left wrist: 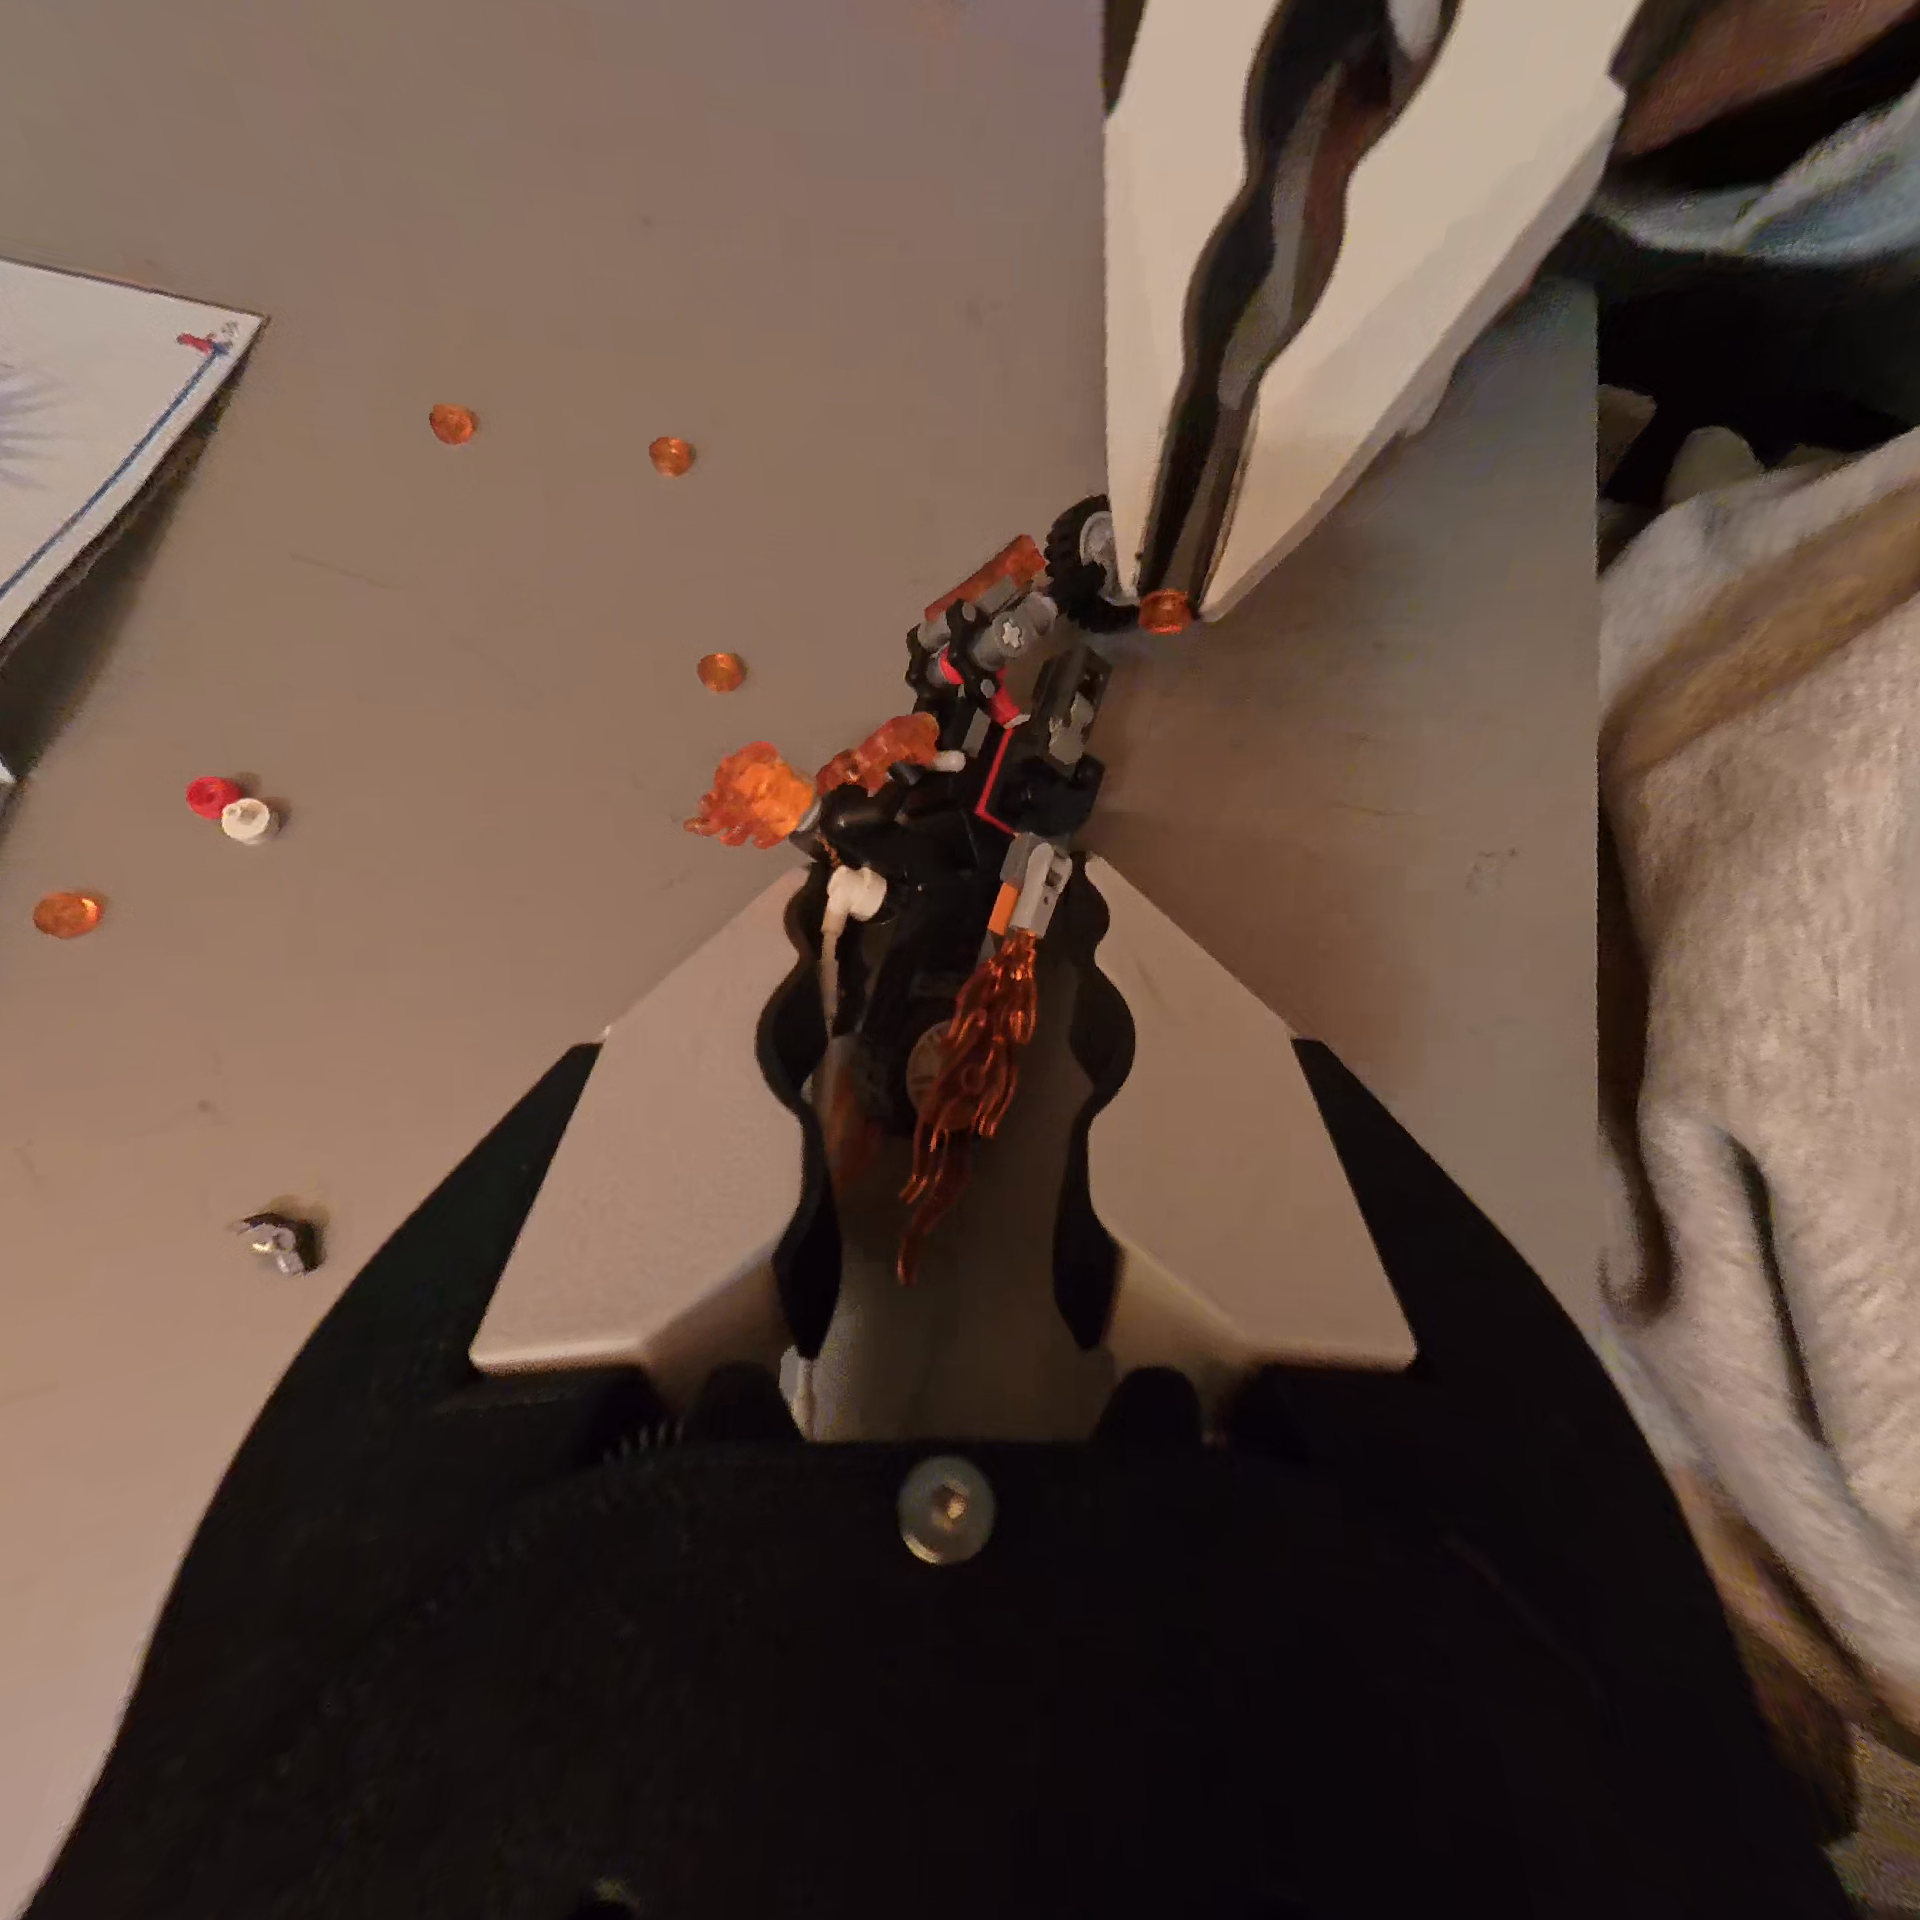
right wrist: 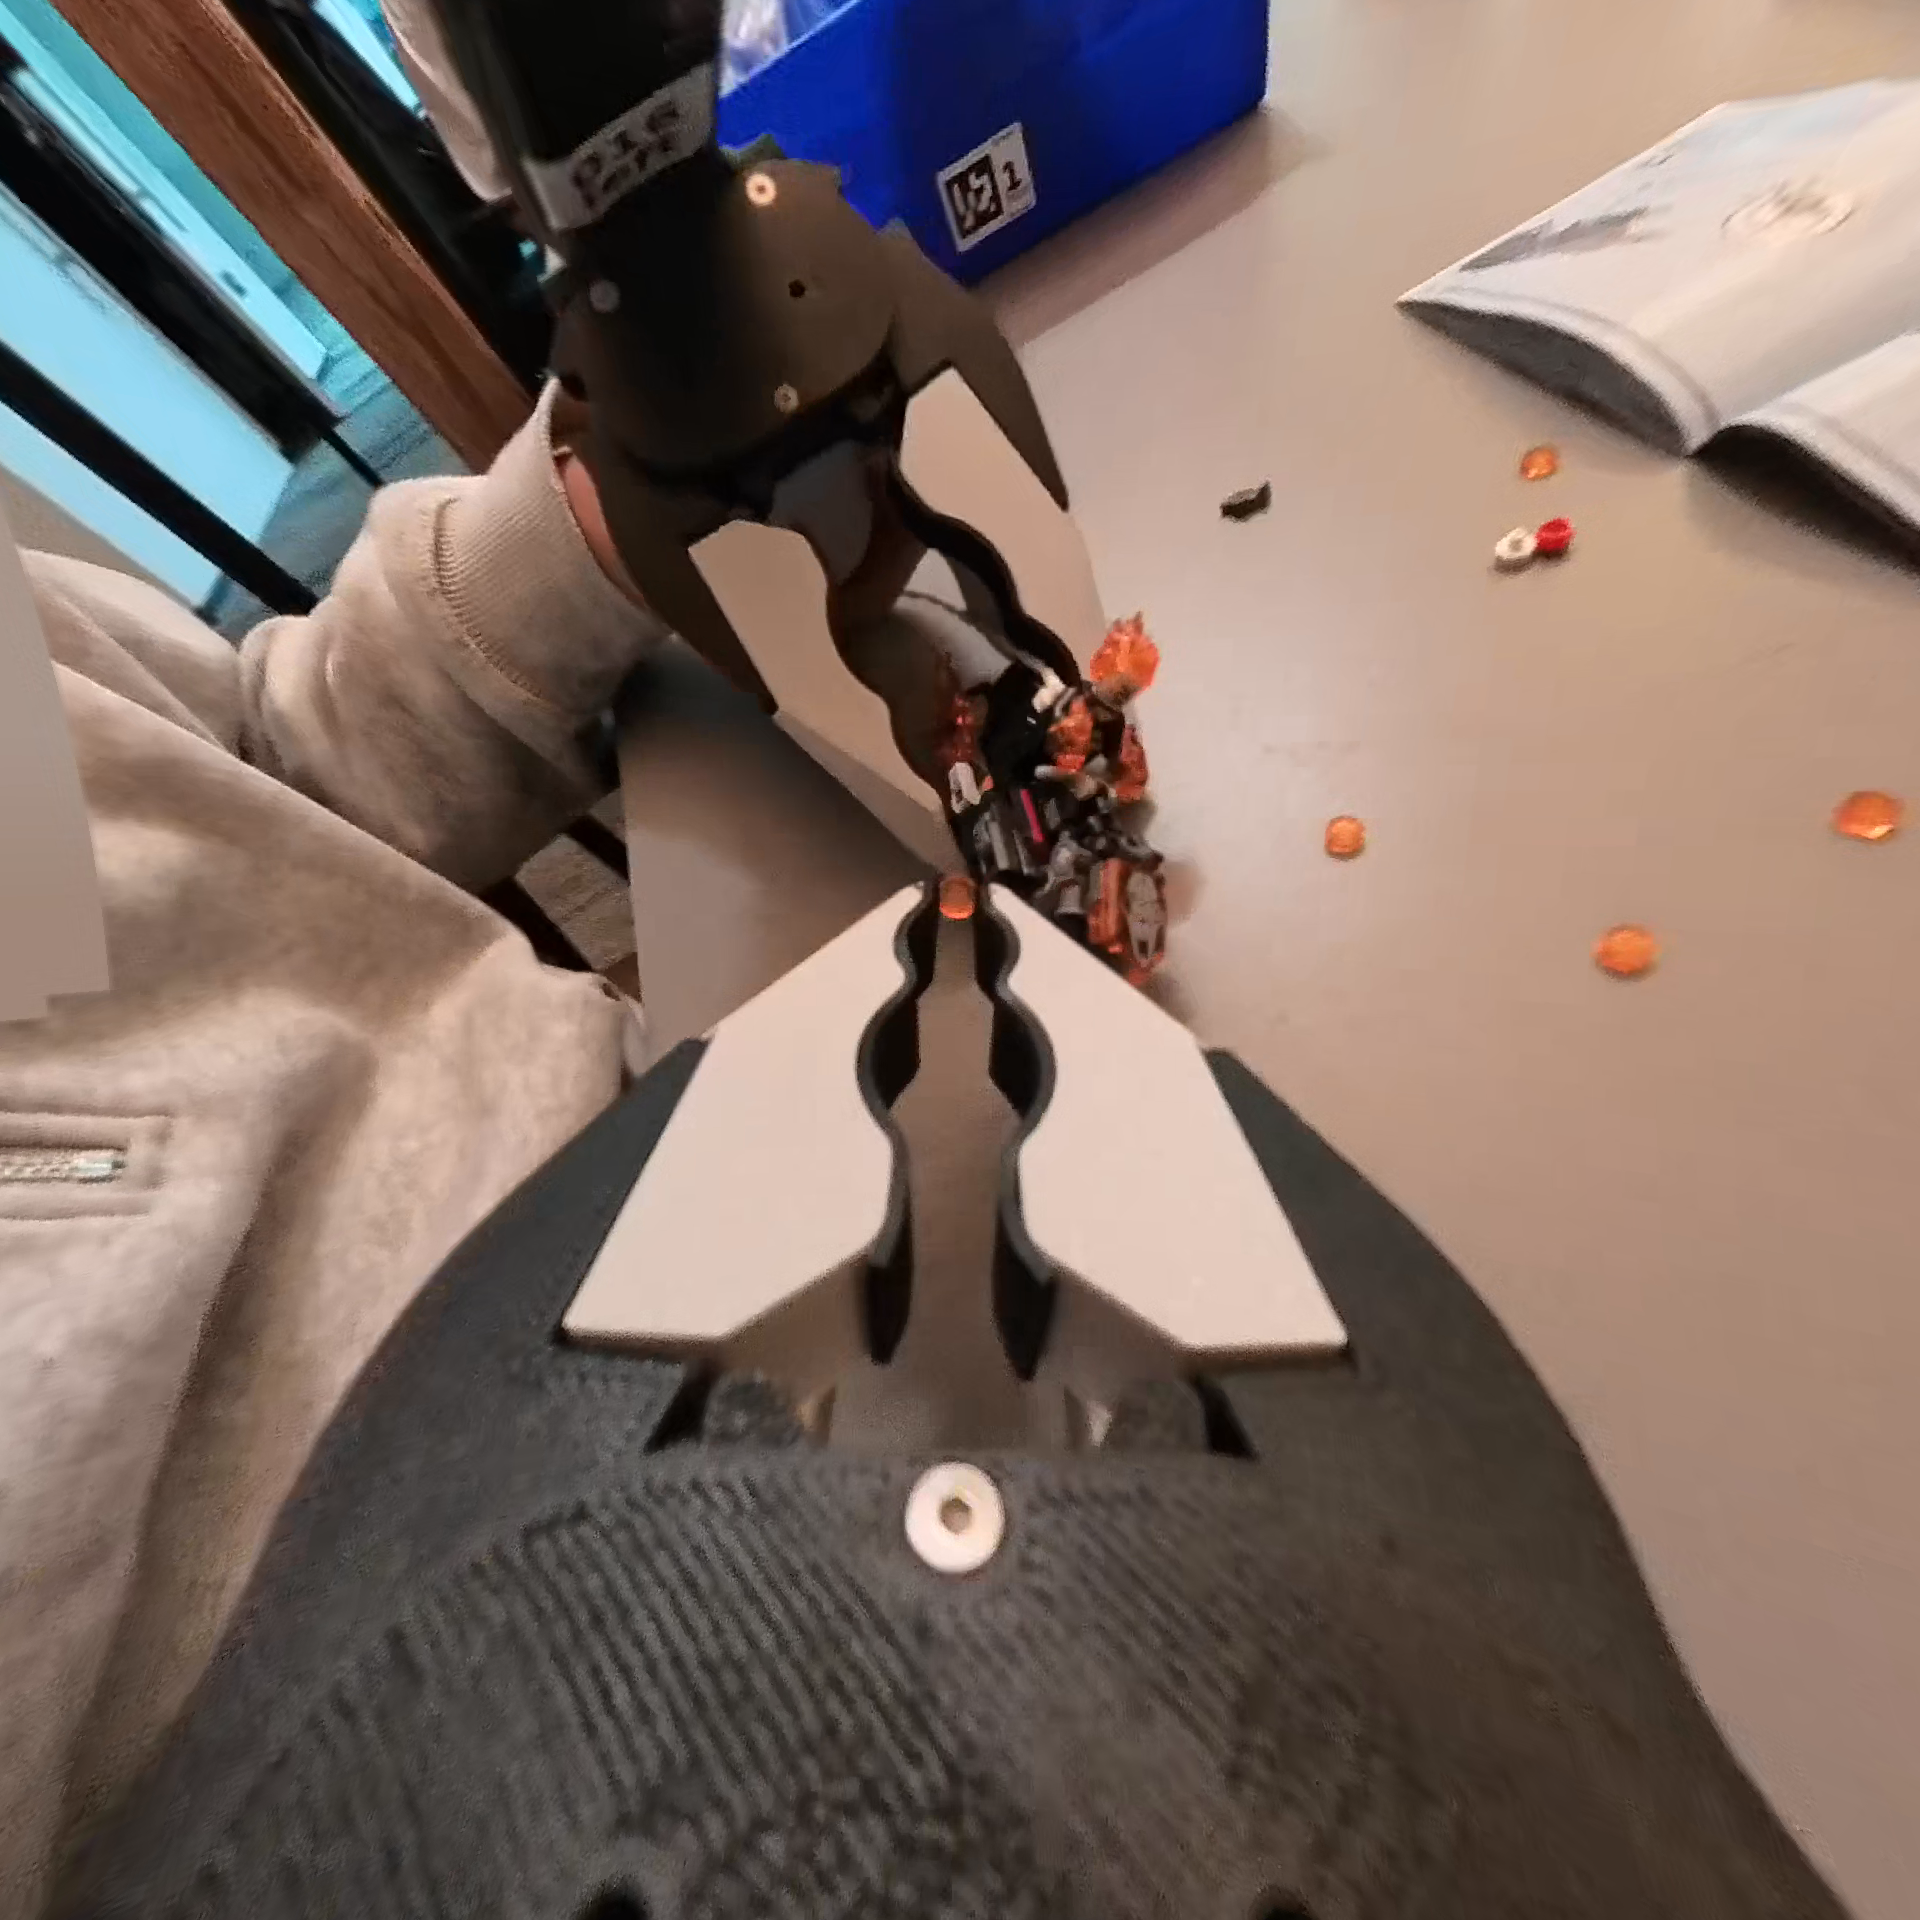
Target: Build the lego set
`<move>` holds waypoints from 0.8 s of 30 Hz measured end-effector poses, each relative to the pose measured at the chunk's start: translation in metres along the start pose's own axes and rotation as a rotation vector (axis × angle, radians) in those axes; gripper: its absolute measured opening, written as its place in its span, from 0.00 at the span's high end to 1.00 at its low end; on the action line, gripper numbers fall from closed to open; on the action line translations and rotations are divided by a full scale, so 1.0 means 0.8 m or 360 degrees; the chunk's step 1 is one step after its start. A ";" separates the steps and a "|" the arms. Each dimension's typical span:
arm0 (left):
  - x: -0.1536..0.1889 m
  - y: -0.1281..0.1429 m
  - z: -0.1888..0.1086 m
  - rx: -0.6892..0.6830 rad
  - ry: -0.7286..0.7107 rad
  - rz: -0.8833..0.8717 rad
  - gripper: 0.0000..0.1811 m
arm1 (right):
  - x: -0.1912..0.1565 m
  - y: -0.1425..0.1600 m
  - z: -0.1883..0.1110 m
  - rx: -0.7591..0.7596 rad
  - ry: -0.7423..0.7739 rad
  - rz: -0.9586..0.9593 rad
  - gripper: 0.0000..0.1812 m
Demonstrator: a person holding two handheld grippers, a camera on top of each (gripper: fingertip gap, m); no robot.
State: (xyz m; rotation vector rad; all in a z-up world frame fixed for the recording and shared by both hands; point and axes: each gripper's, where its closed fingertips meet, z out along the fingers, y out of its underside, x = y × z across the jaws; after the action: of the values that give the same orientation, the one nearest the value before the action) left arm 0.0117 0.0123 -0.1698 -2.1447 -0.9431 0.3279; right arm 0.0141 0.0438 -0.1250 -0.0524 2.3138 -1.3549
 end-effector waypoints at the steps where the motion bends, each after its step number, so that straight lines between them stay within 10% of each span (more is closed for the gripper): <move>1: 0.001 0.000 0.000 -0.0004 -0.0025 0.0037 0.75 | 0.001 0.002 0.000 -0.0019 -0.0018 0.0026 0.98; 24: 0.007 -0.001 -0.004 -0.0002 -0.0537 0.0517 0.76 | 0.002 0.024 0.005 -0.0063 0.0249 0.0079 0.98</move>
State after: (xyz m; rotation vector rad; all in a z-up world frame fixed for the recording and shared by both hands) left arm 0.0170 0.0151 -0.1667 -2.2854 -0.7681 0.8710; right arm 0.0180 0.0497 -0.1435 0.1015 2.4535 -1.3318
